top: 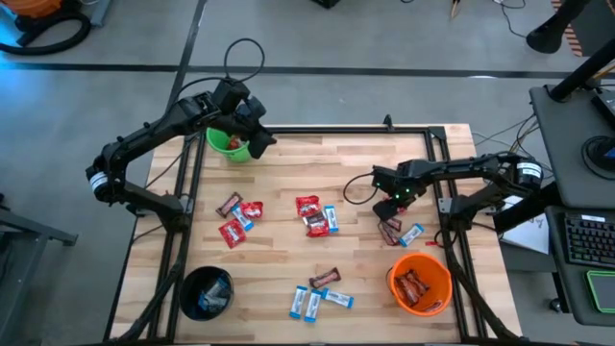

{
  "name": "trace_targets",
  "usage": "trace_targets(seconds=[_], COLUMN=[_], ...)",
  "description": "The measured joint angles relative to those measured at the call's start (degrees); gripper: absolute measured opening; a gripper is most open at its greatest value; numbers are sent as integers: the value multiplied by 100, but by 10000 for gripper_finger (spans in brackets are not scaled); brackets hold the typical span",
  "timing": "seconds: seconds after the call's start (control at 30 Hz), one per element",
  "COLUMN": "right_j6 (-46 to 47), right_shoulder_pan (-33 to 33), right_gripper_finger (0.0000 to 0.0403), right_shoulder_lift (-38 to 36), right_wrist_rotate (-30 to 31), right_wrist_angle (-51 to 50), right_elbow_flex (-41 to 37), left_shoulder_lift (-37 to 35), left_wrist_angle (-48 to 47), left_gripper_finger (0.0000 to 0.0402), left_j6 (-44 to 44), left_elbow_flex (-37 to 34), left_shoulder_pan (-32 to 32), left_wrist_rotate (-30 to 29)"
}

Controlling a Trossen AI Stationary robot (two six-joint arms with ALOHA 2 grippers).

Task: Sort candy
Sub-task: Put the red candy into the green bucket

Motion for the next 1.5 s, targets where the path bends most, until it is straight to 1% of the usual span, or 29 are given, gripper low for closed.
trace_targets(seconds=[0.4, 0.53, 0.63, 0.87, 1.07, 1.17, 1.33, 1.5], right_j6=[157, 344, 413, 413, 541, 550, 560, 610], right_shoulder_pan=[0, 0, 0, 0, 0, 1, 0, 0], right_gripper_finger=[213, 213, 213, 213, 213, 213, 212, 212], right_shoulder_lift=[-2, -7, -7, -11, -11, -11, -10, 339], right_wrist_rotate=[-71, -76, -168, -168, 35, 277, 349, 468], right_wrist_angle=[-22, -38, -66, -32, -43, -18, 141, 237], right_elbow_flex=[0, 10, 98, 344, 214, 191, 99, 50], left_shoulder_lift=[0, 0, 0, 0, 0, 0, 0, 0], left_wrist_angle=[-94, -105, -115, -170, -390, -380, -377, -380], left_gripper_finger=[142, 142, 142, 142, 142, 142, 142, 142], left_j6=[146, 171, 174, 274, 372, 409, 443, 444], left_elbow_flex=[0, 0, 0, 0, 0, 0, 0, 0], left_shoulder_pan=[0, 0, 1, 2, 2, 2, 2, 4], left_wrist_rotate=[0, 2, 1, 2, 2, 2, 2, 2])
